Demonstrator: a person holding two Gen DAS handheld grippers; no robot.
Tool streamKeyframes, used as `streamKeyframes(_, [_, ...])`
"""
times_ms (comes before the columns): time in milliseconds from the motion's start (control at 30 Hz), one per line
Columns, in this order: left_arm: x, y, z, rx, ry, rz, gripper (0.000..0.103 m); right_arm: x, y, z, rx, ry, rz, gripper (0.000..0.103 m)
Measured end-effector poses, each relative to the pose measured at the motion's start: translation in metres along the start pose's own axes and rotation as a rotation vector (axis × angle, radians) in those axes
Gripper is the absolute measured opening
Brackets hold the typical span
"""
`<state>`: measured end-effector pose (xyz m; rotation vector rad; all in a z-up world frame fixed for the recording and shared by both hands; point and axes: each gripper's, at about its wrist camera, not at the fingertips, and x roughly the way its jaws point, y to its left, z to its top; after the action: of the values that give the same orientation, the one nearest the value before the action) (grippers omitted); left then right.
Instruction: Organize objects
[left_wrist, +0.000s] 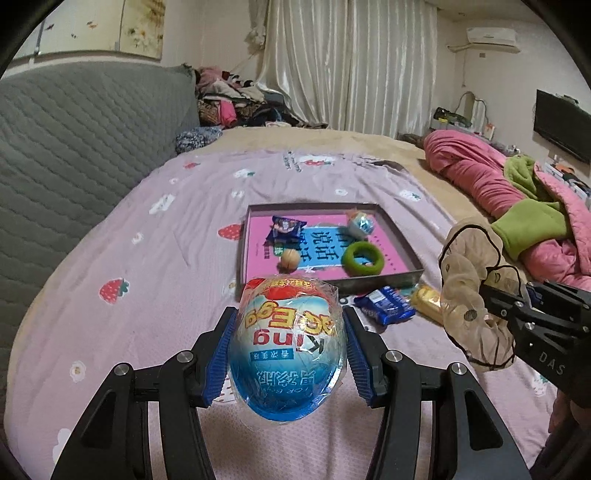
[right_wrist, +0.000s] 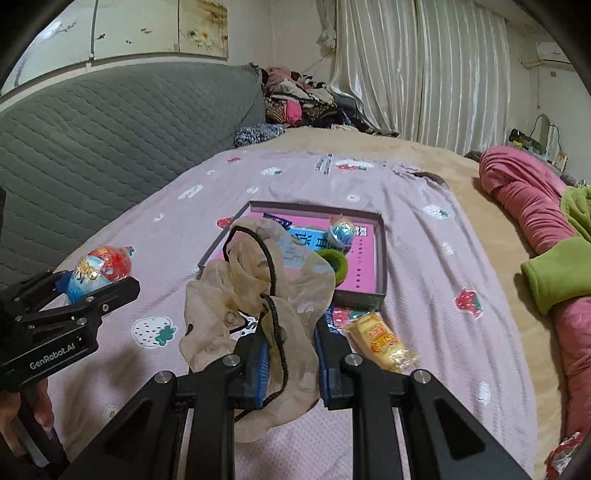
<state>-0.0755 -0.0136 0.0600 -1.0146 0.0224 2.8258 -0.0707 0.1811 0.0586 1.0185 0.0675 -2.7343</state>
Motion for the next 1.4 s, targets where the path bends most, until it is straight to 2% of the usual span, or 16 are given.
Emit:
streamKeyframes(300, [-0.023, -0.008, 0.016, 0.010, -0.051, 0.006, 0.057, -0.023, -0.003, 0.007, -0.019, -0.043, -0.012, 0.021])
streamKeyframes(500, [-0.024, -0.012, 0.023, 0.019, -0.050, 0.000, 0.057, -0.027, -0.005, 0.011, -0.016, -0.040, -0.012, 0.021])
streamKeyframes(900, [-0.003, -0.009, 0.042, 0.029, -0.043, 0.006, 0.057, -0.023, -0.011, 0.030, -0.028, -0.059, -0.029, 0.021])
streamKeyframes(1400, [0.033, -0.010, 0.090, 0.042, -0.043, 0.006, 0.057, -0.008, -0.031, 0.083, -0.032, -0.104, -0.065, 0.021])
